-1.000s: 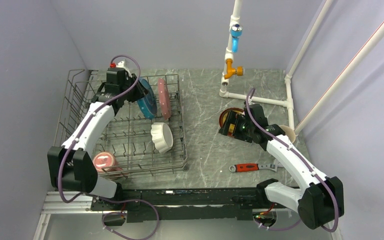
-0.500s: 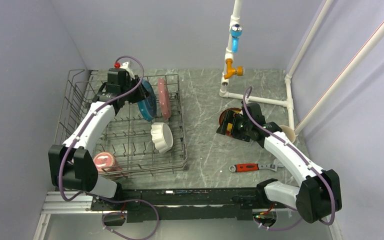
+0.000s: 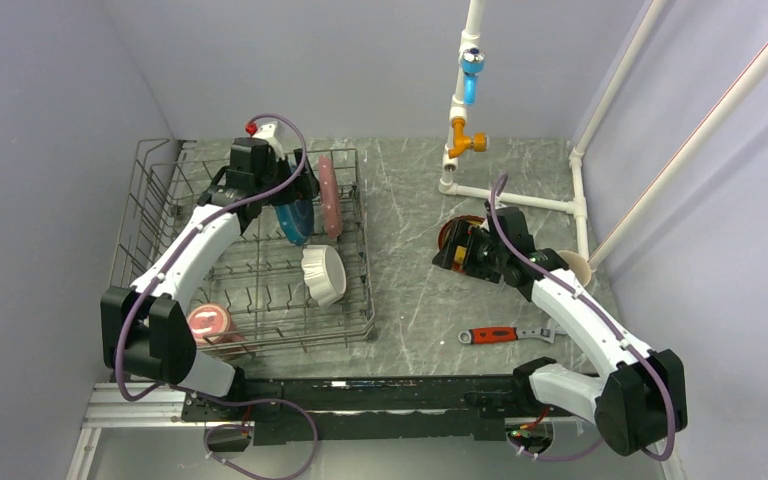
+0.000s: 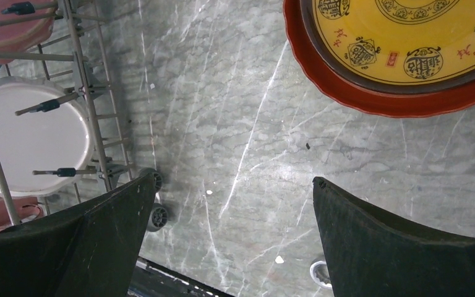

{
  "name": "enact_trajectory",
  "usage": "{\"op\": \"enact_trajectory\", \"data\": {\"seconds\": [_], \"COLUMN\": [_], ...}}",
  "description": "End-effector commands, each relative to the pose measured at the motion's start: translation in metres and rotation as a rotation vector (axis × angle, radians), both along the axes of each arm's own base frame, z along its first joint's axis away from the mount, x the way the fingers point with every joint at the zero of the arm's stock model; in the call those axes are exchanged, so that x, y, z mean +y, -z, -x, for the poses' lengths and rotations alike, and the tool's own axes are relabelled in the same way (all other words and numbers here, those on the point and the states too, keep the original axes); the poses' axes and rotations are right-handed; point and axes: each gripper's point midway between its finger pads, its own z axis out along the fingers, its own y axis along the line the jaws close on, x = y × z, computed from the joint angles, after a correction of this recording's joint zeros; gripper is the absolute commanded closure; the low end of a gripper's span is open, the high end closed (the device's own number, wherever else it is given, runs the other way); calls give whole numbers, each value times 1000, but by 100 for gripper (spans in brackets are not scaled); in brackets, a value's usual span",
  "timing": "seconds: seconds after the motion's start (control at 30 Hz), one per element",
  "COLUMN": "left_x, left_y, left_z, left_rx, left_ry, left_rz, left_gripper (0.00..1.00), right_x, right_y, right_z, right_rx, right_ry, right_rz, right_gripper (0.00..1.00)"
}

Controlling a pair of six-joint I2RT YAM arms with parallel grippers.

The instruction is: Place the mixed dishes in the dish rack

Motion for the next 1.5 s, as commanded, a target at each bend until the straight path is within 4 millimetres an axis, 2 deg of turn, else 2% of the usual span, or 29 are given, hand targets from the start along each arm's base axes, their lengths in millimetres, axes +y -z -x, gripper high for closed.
{"op": "enact_trajectory", "data": {"seconds": [0.0,0.1,0.23,0.3,0.4,0.57,0.73,0.87,0.97,1.1,1.2,1.27,1.37,1.47], "left_x": [-10,-16,-24,-24,-19,-13,-11,-11,-8,-8,-11,-12,-11,-7], "left_y": [-34,-40,-40,-31,-12,19,24,2,-13,-11,-4,-7,-18,-41], "left_z": [0,5,11,13,19,32,34,37,37,41,47,53,61,72], "left_rx": [-107,-121,-125,-107,-64,-27,-16,-68,-106,-95,-78,-85,-108,-152], "left_ry": [41,62,77,68,61,50,61,63,48,54,71,85,94,99], "left_rz": [27,30,-4,-66,-118,-201,-223,-203,-200,-194,-174,-156,-149,-140], "left_gripper": [1,3,15,24,28,20,16,13,16,16,12,10,6,2], "right_x": [0,-1,-4,-5,-8,-11,-10,-11,-11,-12,-13,-13,-14,-16], "right_y": [-8,-7,-8,-9,-10,-12,-12,-15,-17,-18,-17,-16,-14,-14], "right_z": [-5,-4,-4,-3,-2,1,3,4,5,6,6,7,7,5], "right_rx": [-64,-71,-84,-89,-95,-112,-111,-121,-123,-130,-130,-126,-128,-129], "right_ry": [-7,-7,-4,-5,-2,3,1,6,5,6,8,9,11,18], "right_rz": [-2,3,12,18,31,38,25,22,25,24,22,25,30,42], "right_gripper": [0,0,0,0,0,0,0,0,0,0,0,0,0,0]}}
